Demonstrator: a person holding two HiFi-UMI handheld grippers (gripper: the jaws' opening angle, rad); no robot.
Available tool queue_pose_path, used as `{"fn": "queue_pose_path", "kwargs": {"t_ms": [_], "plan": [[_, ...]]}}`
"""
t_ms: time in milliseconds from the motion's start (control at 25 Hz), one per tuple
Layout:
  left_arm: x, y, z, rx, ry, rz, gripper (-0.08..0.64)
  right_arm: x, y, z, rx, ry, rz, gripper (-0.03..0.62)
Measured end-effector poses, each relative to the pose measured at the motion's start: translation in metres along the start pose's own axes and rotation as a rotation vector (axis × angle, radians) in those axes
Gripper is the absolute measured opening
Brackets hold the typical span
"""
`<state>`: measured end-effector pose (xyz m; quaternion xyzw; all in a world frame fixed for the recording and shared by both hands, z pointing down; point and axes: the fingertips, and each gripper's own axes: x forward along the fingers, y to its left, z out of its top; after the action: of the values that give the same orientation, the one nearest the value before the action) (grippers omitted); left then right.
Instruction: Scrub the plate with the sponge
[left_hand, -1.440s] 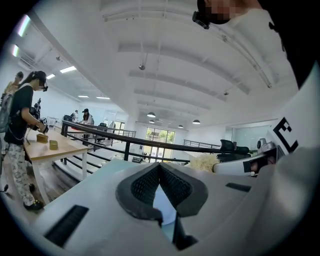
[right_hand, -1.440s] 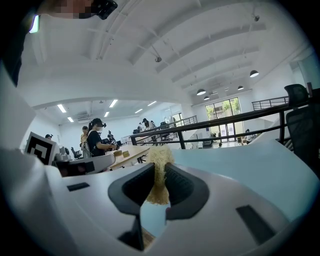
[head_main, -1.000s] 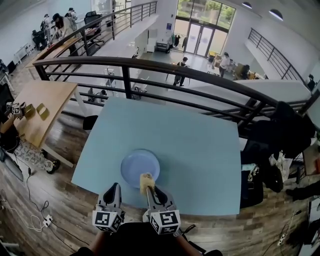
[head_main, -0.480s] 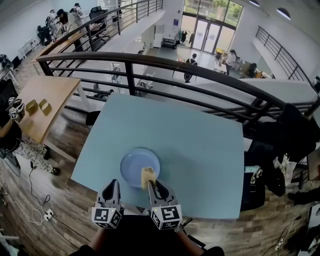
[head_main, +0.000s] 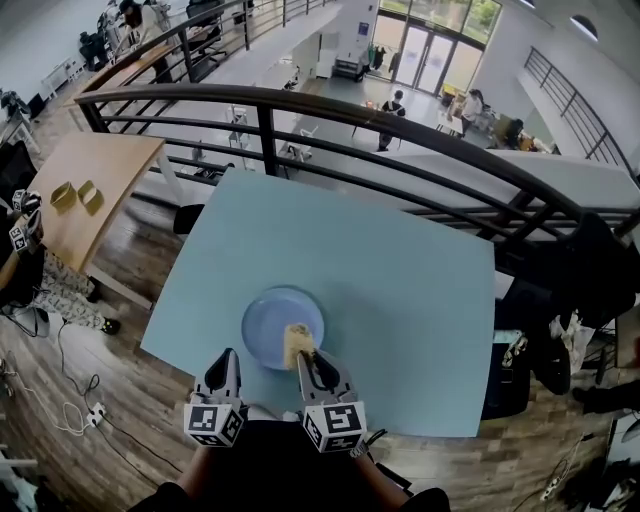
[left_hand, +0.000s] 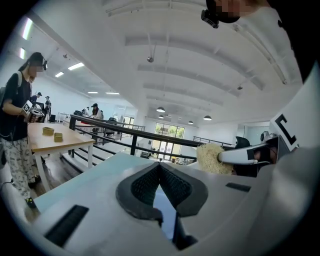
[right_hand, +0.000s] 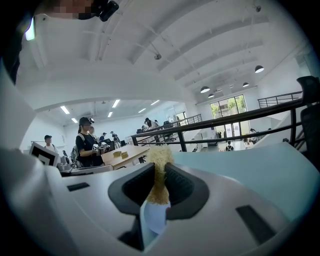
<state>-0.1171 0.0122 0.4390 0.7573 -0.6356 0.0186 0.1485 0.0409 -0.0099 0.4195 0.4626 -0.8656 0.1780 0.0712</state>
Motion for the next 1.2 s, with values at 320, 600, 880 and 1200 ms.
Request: {"fn": "queue_pose_path", "kwargs": {"t_ms": [320,600,880,1200], "plan": [[0.020,0.020,-0.014,-0.022,0.067,-0.012,0.003,0.022,-0.003,-0.002,0.012,0.028,-0.019,0.066],[0.039,0.033,-0.037,-0.042,0.153,-0.025,0.003,0.040,-0.009,-0.011,0.023,0.066,-0.035,0.066],[0.061,0.052,-0.063,-0.075,0.239,-0.039,0.003,0.059,-0.011,-0.024,0.032,0.116,-0.062,0.066],[0.082,0.073,-0.109,-0.141,0.383,-0.023,0.003,0.083,-0.010,-0.043,0.037,0.177,-0.075,0.066]]}}
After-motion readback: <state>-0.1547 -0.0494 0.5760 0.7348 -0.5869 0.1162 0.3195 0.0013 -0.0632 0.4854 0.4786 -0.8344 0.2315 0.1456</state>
